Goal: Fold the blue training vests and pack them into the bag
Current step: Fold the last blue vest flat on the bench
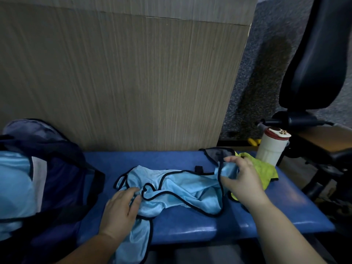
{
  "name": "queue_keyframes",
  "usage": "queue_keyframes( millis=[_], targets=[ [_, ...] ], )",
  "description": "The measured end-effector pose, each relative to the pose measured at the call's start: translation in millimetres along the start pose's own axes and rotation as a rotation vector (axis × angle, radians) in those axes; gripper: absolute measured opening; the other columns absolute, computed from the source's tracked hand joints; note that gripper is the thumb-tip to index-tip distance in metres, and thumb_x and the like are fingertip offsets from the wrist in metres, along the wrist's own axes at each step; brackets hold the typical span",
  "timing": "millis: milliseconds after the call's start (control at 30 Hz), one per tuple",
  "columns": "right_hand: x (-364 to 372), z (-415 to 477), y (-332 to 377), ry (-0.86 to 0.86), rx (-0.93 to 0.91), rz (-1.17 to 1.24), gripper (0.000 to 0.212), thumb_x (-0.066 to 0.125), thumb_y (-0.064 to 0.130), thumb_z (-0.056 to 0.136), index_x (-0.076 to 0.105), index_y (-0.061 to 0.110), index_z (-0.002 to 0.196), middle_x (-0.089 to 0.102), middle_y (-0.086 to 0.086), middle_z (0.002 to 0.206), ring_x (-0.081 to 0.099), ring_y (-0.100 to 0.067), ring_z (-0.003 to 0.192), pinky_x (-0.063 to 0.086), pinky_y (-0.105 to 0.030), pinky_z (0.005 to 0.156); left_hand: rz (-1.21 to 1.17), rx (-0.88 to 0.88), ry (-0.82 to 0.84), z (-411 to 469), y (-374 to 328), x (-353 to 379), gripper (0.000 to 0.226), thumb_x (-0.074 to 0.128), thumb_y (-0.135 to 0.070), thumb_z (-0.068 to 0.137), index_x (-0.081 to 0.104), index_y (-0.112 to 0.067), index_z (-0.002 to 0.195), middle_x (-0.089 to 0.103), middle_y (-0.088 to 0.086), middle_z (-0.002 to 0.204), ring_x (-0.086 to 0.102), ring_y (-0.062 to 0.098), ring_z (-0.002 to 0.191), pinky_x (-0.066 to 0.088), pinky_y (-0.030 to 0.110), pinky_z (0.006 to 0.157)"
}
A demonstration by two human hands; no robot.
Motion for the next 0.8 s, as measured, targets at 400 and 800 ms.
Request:
queue_keyframes(
  millis=[400, 800],
  targets=[
    [-6.3, -3.1, 12.1, 0.095, -0.003, -0.363, 0.029, 0.085, 0.042, 0.065, 0.06, 0.035, 0.079, 0.042, 0.006, 0.094, 0.051, -0.014, 0.077, 0.035, -0.028, 0.06, 0.006, 0.028, -0.005, -0.7, 1.0, -0.2, 0.069, 0.024, -0.062, 0.082, 0.066, -0.021, 0.119, 0.064, -0.005, 0.11, 0.057, 0.017, 0.108, 0.045, 0.039, 0.095],
    [-29.9, 2.7, 0.2, -0.027, 0.139, 0.53, 0.054, 0.089, 0.051, 0.054, 0.073, 0.028, 0.1, 0.069, 0.001, 0.114, 0.064, -0.015, 0.105, 0.05, -0.031, 0.084, -0.04, 0.003, -0.012, -1.4, -2.6, -4.7, 0.059, 0.032, -0.056, 0.087, 0.067, -0.018, 0.115, 0.057, -0.011, 0.097, 0.057, 0.017, 0.101, 0.046, 0.035, 0.087]
  ],
)
Point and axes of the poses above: each hand's wrist, its own z-axis towards the middle knuckle, its own x-axis out of the palm, y = z × x, the point moved 2 cm from there along z, towards the middle knuckle
